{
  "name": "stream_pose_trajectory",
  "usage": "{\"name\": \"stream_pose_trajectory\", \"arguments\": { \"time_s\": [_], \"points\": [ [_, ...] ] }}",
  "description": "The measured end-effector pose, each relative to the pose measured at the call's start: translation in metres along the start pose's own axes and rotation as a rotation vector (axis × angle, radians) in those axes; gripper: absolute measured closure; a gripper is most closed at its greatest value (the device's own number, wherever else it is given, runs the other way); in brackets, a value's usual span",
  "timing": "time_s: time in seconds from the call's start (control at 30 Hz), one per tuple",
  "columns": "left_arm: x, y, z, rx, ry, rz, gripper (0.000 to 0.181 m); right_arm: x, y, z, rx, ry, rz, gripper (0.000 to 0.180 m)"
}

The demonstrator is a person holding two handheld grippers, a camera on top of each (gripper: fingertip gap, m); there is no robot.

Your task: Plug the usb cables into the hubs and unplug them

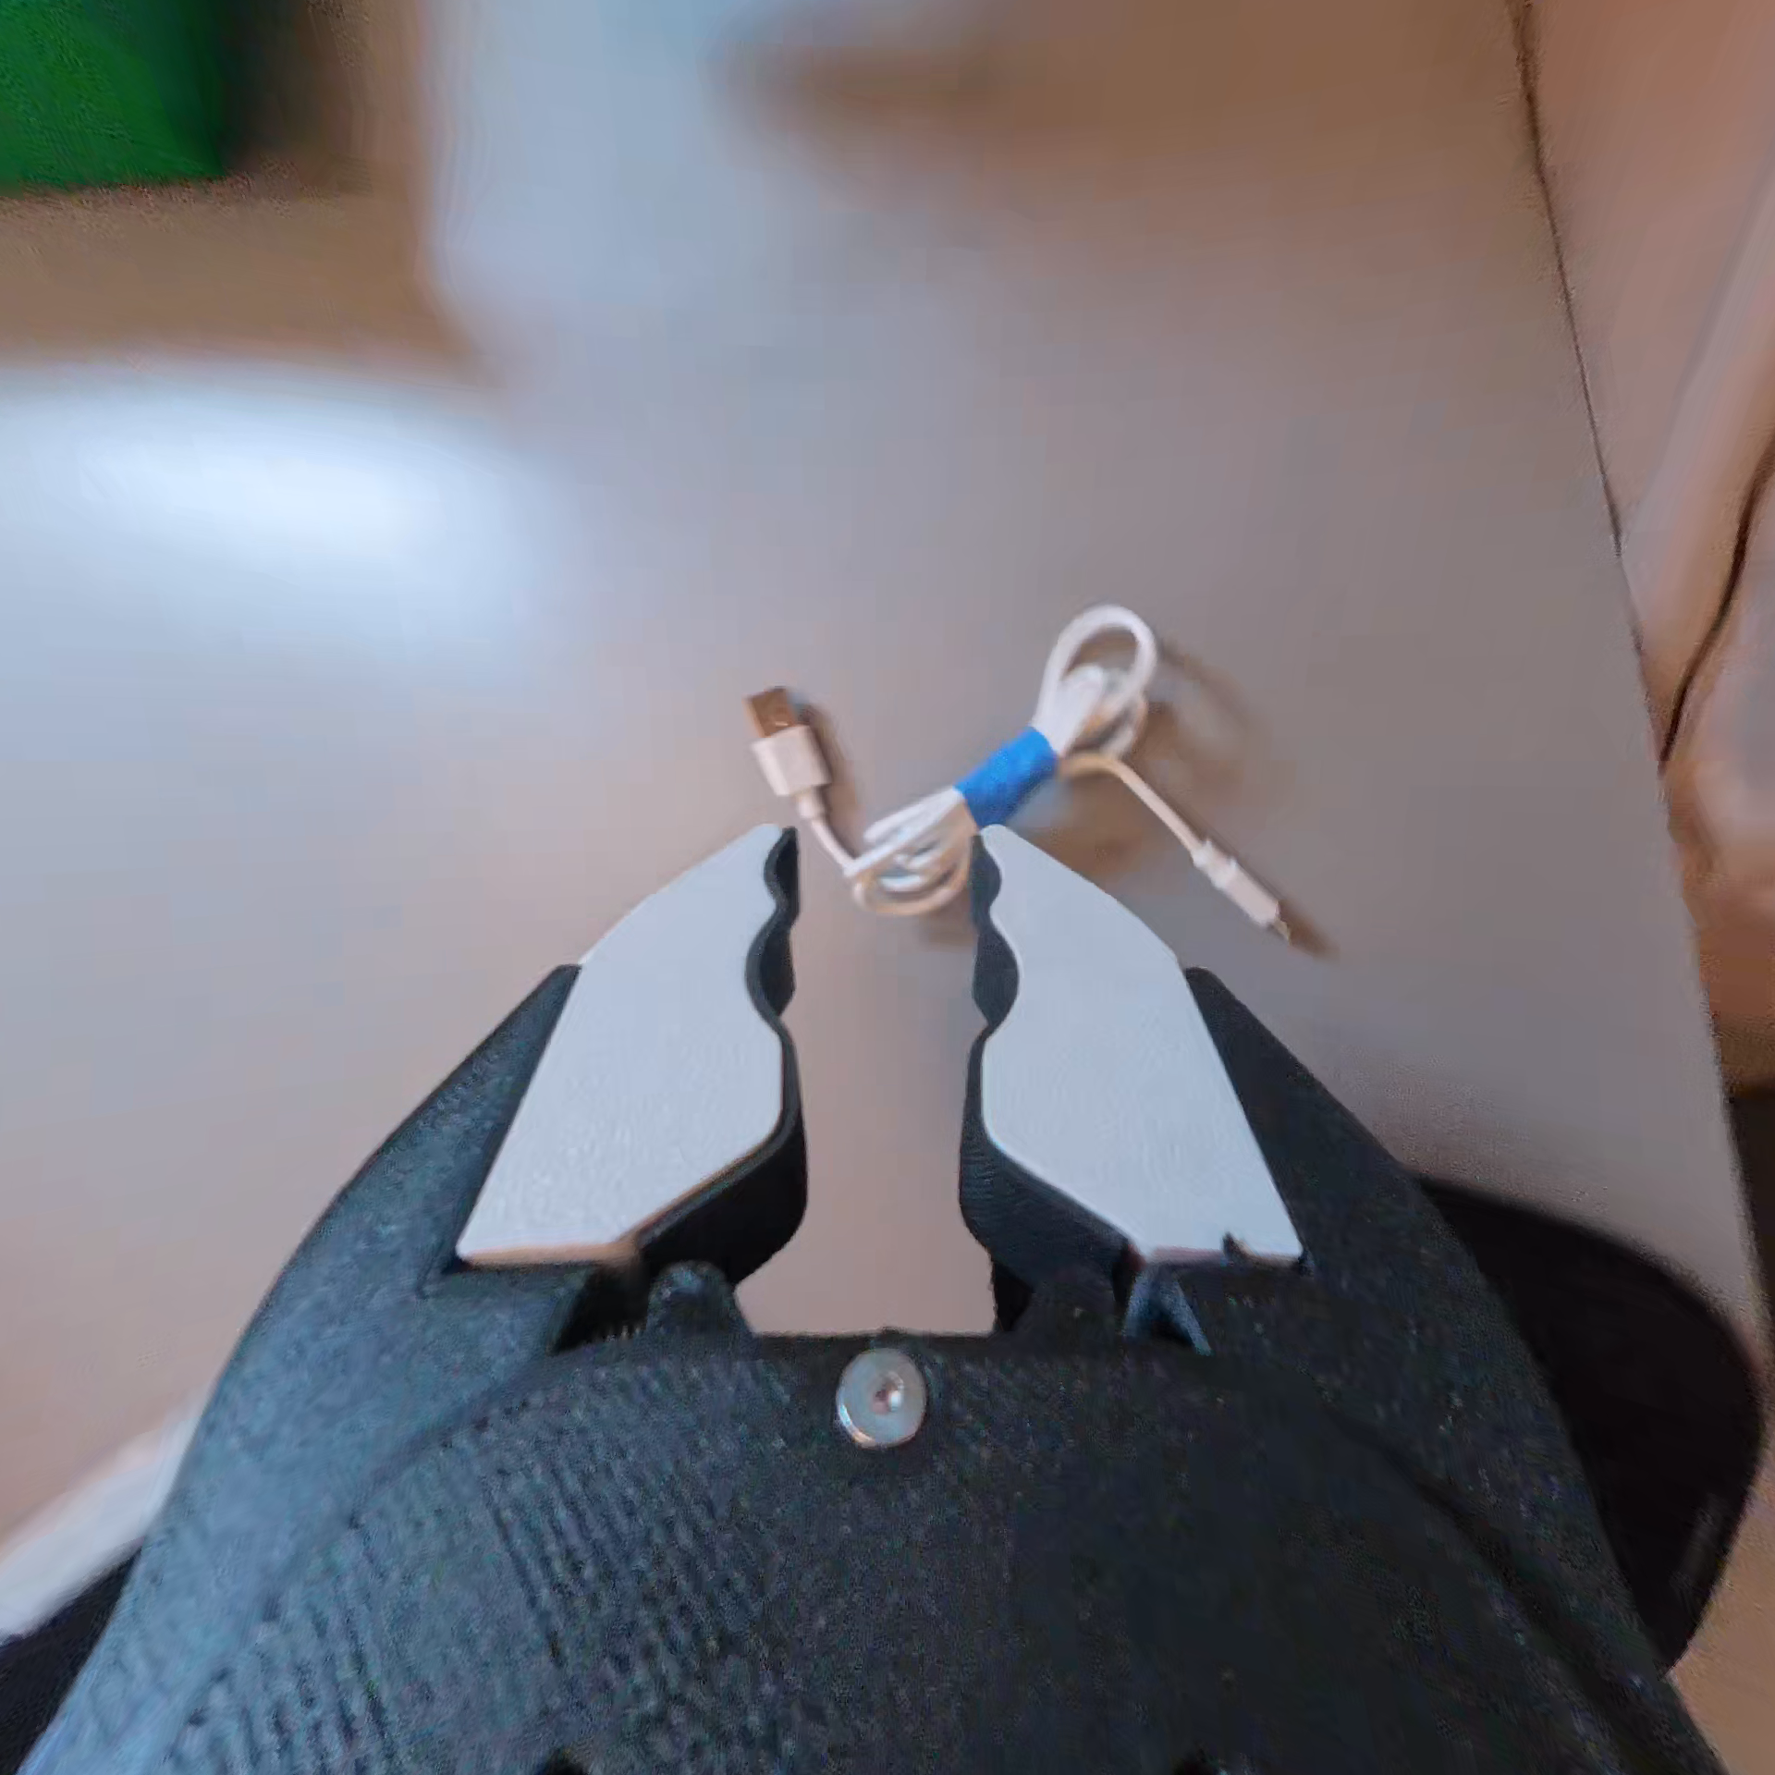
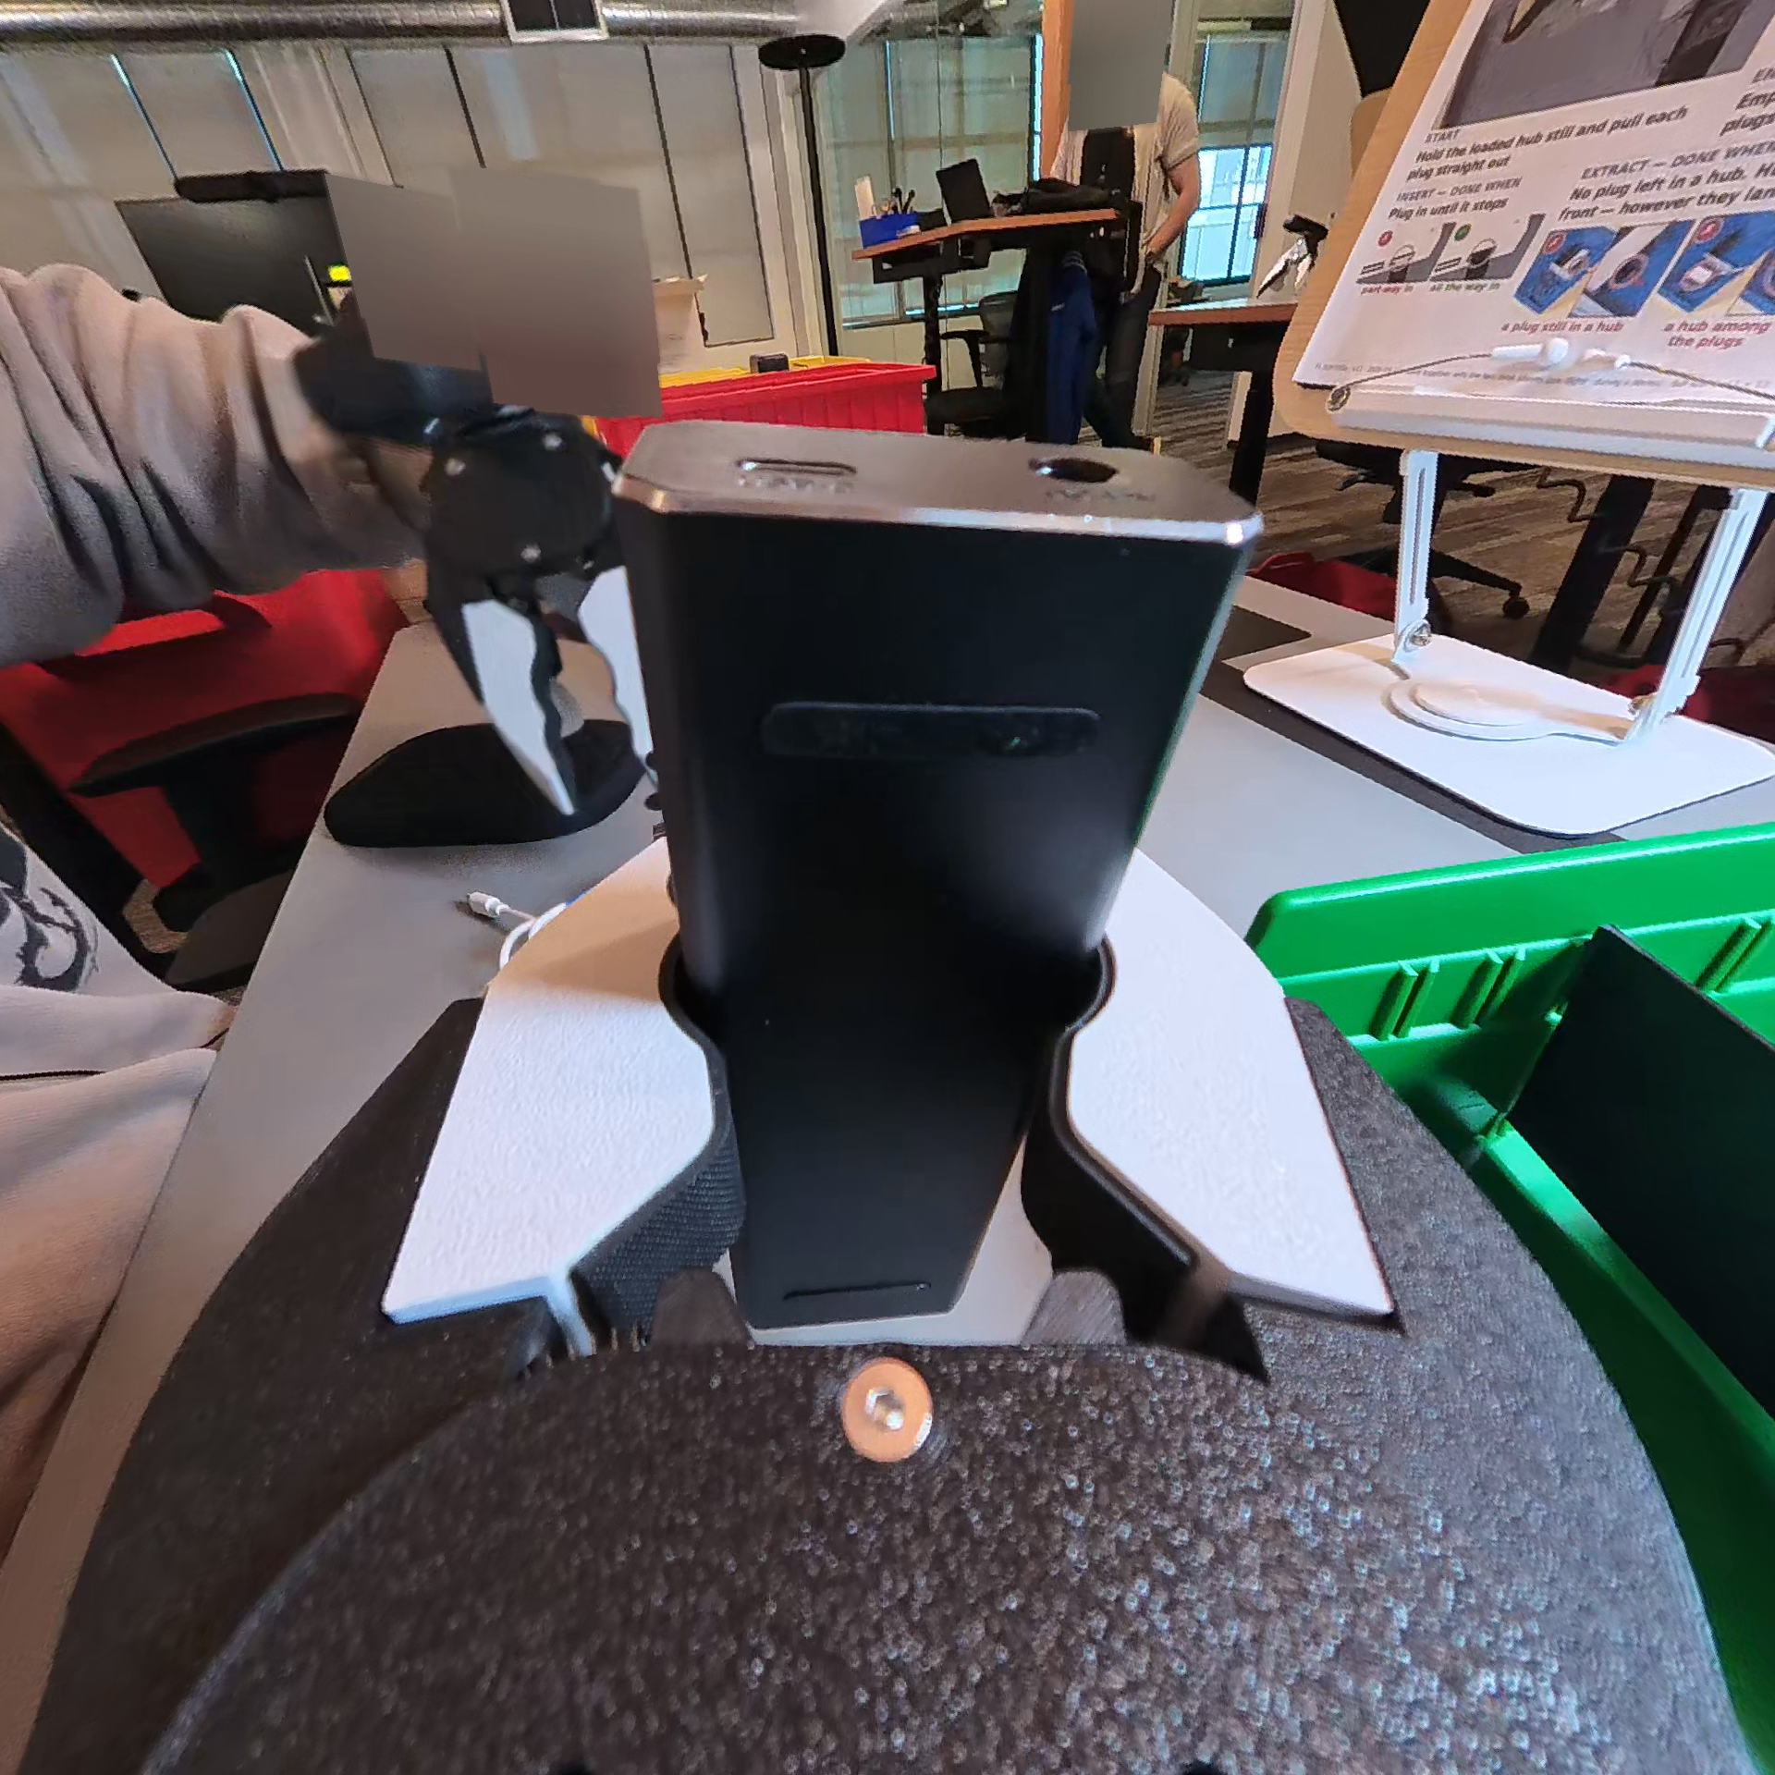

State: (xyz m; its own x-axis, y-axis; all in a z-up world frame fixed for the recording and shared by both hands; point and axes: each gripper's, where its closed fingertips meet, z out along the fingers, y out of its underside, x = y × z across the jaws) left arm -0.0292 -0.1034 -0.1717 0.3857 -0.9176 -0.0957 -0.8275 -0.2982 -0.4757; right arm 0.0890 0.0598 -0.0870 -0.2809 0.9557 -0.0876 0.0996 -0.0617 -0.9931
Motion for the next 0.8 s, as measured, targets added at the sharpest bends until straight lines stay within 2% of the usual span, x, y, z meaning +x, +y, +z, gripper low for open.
{"name": "stream_pose_trajectory", "arguments": {
  "time_s": [0.13,0.3,0.53,0.63,0.8],
  "points": [
    [-0.024,-0.004,0.007,0.058,-0.057,-0.340,0.148,-0.002,0.001,0.001,-0.001,-0.013,0.001,0.107],
    [-0.029,0.006,0.044,0.016,-0.075,-0.455,0.147,-0.004,0.001,0.000,0.014,-0.027,-0.009,0.107],
    [-0.025,0.020,0.059,-0.067,-0.107,-0.426,0.155,-0.006,0.004,0.000,0.025,-0.061,-0.010,0.107],
    [-0.024,0.018,0.060,-0.045,-0.104,-0.414,0.166,-0.017,-0.001,-0.002,0.082,-0.138,-0.005,0.107],
    [-0.026,0.015,0.061,0.004,-0.128,-0.394,0.166,-0.035,-0.009,-0.008,0.162,-0.305,0.077,0.107]
  ]
}}
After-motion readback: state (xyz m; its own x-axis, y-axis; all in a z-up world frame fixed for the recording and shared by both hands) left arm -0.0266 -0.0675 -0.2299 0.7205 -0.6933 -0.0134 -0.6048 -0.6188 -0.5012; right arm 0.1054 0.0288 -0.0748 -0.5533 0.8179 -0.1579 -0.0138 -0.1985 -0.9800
